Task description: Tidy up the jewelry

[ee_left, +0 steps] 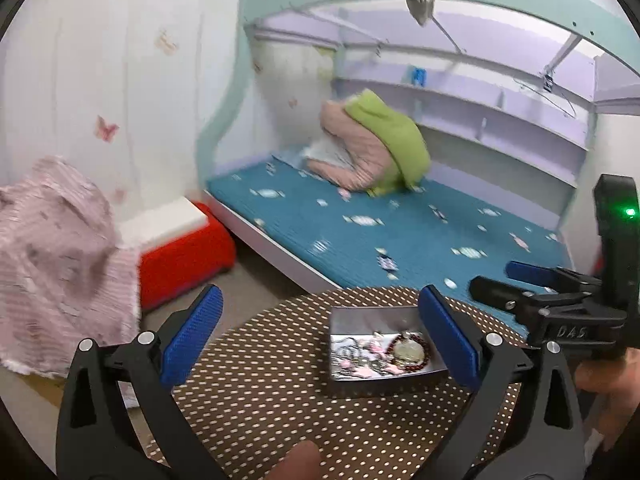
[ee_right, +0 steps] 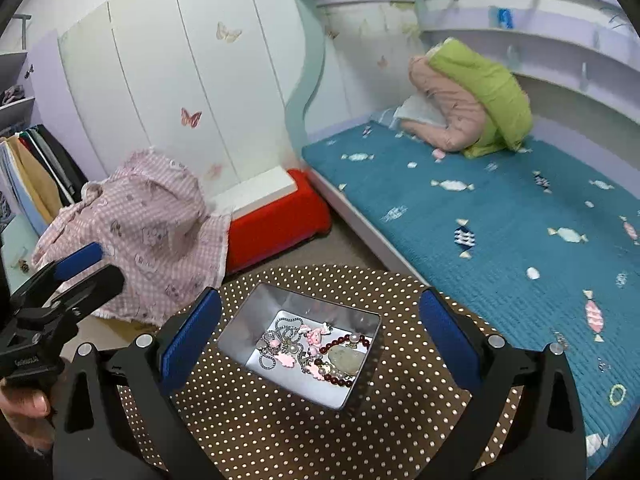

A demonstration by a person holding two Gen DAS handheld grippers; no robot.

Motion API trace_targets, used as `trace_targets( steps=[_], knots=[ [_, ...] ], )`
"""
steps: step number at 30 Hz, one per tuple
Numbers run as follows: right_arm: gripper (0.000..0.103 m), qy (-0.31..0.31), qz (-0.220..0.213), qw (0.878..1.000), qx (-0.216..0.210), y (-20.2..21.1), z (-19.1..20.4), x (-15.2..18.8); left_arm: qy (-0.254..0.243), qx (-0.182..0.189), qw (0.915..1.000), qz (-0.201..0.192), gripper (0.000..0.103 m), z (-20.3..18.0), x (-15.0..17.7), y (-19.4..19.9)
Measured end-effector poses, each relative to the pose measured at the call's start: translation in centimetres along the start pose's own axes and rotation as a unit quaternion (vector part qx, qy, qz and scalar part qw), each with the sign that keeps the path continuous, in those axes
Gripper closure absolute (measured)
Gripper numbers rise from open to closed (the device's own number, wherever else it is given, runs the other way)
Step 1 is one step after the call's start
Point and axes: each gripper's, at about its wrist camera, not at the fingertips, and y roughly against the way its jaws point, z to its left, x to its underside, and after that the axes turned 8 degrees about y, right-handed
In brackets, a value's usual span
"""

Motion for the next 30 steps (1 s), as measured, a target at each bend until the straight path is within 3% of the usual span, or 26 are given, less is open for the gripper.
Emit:
trace_targets(
  steps=[8,16,30],
  knots=[
    [0.008,0.008,-0.053,0.998,0.043,8.0,4.2,1.2,-0.008,-0.055,0.9955,-0.077,0.005,-0.6,2.2,9.0],
    [0.008,0.007,-0.086,0.992,0.089,14.5,7.8,5.7,-0.005,-0.062,0.9910,-0.119,0.005,-2.1,6.3,16.5],
    [0.008,0.012,-0.118,0.983,0.143,21.9,13.5,14.1,0.001,-0.082,0.9901,-0.114,0.005,-3.0,13.5,24.5]
  ],
)
